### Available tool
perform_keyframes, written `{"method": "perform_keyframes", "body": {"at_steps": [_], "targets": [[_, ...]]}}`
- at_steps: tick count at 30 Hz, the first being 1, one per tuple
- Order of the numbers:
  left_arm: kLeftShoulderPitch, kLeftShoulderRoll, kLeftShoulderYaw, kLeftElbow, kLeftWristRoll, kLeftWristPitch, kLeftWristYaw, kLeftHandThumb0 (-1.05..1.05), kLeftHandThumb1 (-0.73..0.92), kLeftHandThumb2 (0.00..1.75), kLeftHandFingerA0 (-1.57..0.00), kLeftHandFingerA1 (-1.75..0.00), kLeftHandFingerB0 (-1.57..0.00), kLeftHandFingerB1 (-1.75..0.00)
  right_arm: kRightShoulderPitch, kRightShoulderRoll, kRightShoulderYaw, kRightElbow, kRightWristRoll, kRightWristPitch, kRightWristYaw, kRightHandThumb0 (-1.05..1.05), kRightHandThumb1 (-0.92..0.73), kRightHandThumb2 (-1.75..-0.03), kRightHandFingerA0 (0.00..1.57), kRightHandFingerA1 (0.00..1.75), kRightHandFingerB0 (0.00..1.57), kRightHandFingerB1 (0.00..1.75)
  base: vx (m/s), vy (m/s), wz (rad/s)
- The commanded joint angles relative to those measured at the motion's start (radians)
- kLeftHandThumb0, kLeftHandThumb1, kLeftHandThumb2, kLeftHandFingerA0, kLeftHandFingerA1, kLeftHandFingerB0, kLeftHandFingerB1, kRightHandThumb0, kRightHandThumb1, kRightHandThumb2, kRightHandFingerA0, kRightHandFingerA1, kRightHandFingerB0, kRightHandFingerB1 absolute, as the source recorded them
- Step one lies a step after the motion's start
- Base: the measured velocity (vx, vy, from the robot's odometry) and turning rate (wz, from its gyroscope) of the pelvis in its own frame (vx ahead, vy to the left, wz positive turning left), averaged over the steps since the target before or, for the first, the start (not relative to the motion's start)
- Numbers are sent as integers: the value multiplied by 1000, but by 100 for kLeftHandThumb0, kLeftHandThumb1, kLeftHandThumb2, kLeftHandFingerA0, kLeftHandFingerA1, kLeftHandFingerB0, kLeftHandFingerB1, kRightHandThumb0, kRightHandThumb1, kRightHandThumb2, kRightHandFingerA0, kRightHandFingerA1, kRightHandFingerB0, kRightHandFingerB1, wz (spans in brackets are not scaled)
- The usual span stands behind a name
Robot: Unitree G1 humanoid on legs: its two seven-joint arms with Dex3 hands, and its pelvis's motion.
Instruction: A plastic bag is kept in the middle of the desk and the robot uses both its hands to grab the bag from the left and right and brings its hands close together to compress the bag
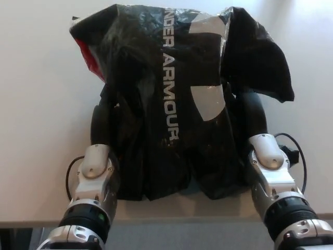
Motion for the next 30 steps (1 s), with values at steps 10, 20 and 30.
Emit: {"method": "perform_keyframes", "body": {"at_steps": [10, 20, 30], "targets": [[-11, -7, -247, -17, 208, 20, 140, -82, 92, 124, -1, -13, -2, -18, 100, 106, 277, -242, 23, 12, 197, -91, -83, -116, 6, 33, 4, 9, 0, 0, 0], [-7, -18, -346, -42, 253, -19, 149, -83, 91, 122, -3, -13, -5, -17, 106, 101, 370, -322, 49, 148, 225, -82, -92, -79, 3, 29, 0, 7, 0, 0, 0], [16, -16, -375, -91, 265, 41, 177, -82, 90, 123, -7, -17, -8, -18, 115, 92, 327, -325, 140, 192, 261, -96, -87, -121, 0, 16, 0, 4, 0, 0, 0]]}}
